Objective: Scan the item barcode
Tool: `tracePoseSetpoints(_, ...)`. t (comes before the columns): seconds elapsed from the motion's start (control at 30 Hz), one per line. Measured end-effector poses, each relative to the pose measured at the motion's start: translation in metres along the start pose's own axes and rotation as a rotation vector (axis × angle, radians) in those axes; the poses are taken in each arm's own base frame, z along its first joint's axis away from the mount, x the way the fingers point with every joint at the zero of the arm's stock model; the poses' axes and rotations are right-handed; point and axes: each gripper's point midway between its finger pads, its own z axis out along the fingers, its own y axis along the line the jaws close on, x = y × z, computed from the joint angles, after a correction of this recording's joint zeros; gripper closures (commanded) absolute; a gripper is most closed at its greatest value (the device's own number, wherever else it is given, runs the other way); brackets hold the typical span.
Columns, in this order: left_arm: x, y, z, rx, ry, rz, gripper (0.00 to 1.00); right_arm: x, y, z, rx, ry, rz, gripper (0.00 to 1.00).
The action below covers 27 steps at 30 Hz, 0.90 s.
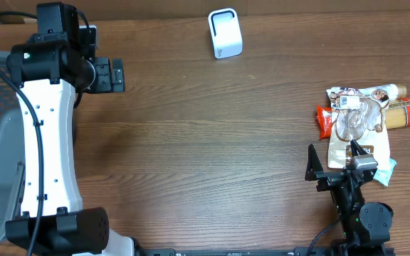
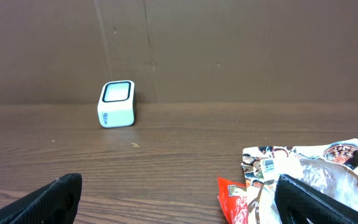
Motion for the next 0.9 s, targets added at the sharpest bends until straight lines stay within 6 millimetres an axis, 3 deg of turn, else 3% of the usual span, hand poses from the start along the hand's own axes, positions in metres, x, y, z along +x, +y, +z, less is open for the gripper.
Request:
tracePoseSetpoints(0.13, 0.019, -0.004, -0.009, 0.000, 0.003, 0.015, 0.01, 0.000, 0.000, 0.000, 0.000, 0.000, 0.000, 0.00)
tracePoseSetpoints(0.33, 0.051, -0.012, -0.047, -0.008, -0.130, 0.053, 0.01, 0.000, 0.000, 0.000, 0.000, 0.000, 0.000, 0.00)
tracePoseSetpoints(0.57, 0.039, -0.017, -0.079, 0.040, -0.604, 0.032, 0.01, -0.001, 0.000, 0.000, -0.001, -0.003, 0.000, 0.00)
tracePoseSetpoints(0.73, 0.052, -0.031, -0.075, 0.115, -0.867, 0.047, 0.00, -0.001, 0.000, 0.000, -0.001, -0.003, 0.000, 0.00)
tracePoseSetpoints(0.9, 0.083, -0.043, -0.061, 0.157, -1.073, 0.085, 0.00, -0.001, 0.000, 0.000, -0.001, -0.003, 0.000, 0.00)
